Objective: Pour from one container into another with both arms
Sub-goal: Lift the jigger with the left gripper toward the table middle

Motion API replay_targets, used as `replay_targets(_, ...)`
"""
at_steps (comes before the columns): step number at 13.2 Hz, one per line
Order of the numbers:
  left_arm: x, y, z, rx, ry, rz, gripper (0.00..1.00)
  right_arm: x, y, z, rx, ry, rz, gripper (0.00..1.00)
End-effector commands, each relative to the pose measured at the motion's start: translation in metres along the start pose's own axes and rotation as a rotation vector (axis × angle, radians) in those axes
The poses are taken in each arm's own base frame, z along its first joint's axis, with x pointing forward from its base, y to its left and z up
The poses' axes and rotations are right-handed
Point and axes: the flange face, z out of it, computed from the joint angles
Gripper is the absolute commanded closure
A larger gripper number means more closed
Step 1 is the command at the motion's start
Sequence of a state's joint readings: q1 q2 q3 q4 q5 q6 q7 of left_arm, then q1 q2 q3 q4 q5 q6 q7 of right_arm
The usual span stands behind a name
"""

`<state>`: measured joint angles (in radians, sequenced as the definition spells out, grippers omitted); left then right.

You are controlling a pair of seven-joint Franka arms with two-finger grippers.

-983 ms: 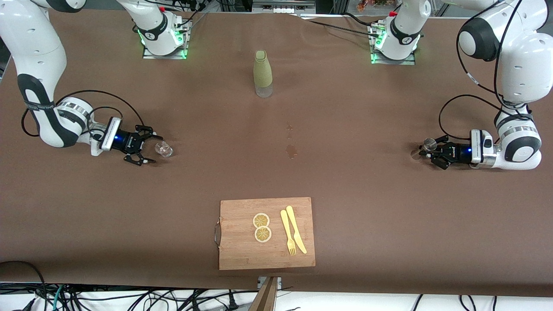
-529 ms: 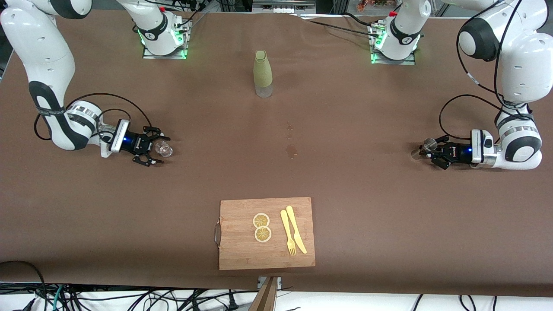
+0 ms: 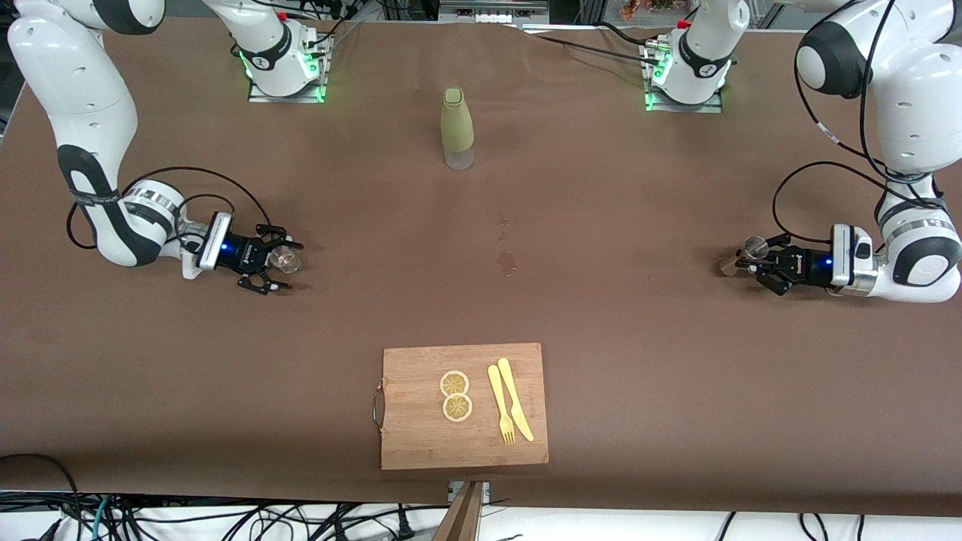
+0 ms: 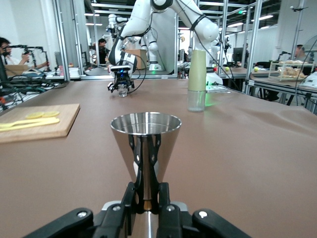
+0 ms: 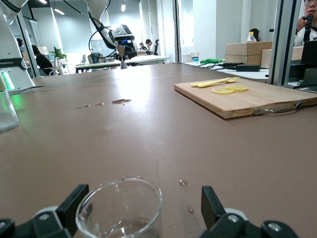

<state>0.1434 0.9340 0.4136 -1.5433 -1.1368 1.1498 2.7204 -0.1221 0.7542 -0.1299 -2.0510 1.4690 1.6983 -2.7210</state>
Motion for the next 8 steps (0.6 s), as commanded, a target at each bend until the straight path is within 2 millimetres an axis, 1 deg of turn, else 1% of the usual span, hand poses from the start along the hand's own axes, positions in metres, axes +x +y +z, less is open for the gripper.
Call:
replay_targets(1,0.023,-0.036,0.039,0.029,0.068,0.08,1.0,-0.009,-0.001,0.006,-0.007,0.013,-0.034,0.0)
replay_targets(3,0.03,-0.065,0.076,0.063,0.085,0.025,1.0,-0.011,-0.003,0.011,0.002,0.015,-0.03,0.01)
replay_targets(4,0.033,-0.08,0.101,0.062,0.081,0.025,1.0,-0.011,-0.003,0.012,0.003,0.014,-0.029,0.01)
replay_targets(5,0.037,-0.093,0.131,0.062,0.092,-0.013,1.0,-0.01,-0.002,0.012,0.003,0.015,-0.033,0.06)
replay_targets(6,0.04,-0.104,0.16,0.065,0.107,-0.056,1.0,-0.01,-0.001,0.012,0.004,0.018,-0.034,0.24)
replay_targets(7,0.046,-0.117,0.188,0.082,0.113,-0.065,1.0,-0.01,-0.002,0.012,0.006,0.018,-0.034,0.34)
replay_targets(8,0.053,-0.13,0.219,0.106,0.118,-0.068,1.0,-0.01,-0.002,0.012,0.007,0.018,-0.034,0.39)
